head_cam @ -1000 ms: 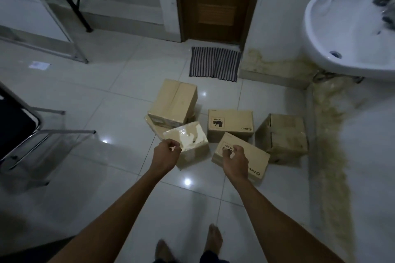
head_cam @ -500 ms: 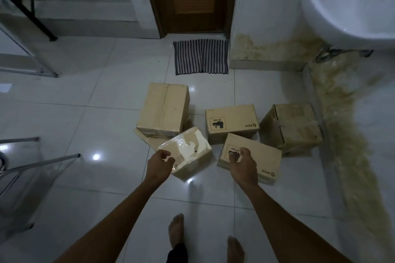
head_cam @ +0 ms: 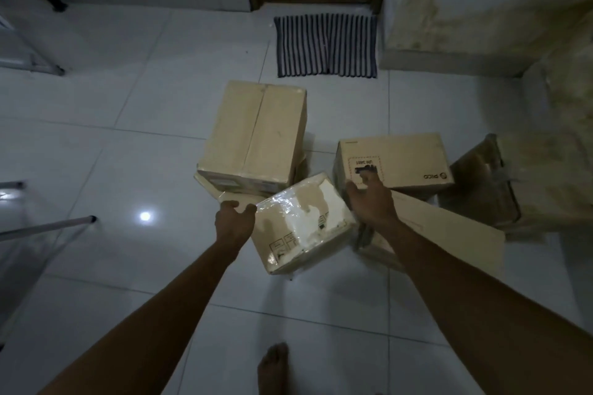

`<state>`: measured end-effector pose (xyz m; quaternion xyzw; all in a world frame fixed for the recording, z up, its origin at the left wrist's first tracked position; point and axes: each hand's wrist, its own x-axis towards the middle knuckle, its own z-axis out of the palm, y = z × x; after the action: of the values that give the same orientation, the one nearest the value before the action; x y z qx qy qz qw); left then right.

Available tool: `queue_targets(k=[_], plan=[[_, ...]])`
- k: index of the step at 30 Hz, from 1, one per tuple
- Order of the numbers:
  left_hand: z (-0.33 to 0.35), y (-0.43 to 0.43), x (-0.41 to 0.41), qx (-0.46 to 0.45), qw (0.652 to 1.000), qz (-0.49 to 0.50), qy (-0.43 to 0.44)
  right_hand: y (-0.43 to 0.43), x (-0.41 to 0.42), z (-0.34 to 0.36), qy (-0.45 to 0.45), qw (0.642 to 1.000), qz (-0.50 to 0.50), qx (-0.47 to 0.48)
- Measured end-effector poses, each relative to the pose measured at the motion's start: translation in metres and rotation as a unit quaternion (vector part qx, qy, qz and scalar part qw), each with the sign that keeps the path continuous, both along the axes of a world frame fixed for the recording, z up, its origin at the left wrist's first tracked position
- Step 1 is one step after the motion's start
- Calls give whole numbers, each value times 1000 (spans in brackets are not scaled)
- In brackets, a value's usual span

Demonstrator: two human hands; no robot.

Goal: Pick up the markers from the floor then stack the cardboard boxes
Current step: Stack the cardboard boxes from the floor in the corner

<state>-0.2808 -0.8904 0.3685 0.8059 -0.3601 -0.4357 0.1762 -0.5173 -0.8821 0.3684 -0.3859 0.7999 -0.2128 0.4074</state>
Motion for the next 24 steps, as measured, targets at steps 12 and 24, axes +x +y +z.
queue_targets(k=[12,24], plan=[[-110,-27,20,94,983,105,115,-47,15,-102,-72,993,39,81],[-122,-13,28,180,953,98,221,-24,16,-119,-178,967,-154,100]])
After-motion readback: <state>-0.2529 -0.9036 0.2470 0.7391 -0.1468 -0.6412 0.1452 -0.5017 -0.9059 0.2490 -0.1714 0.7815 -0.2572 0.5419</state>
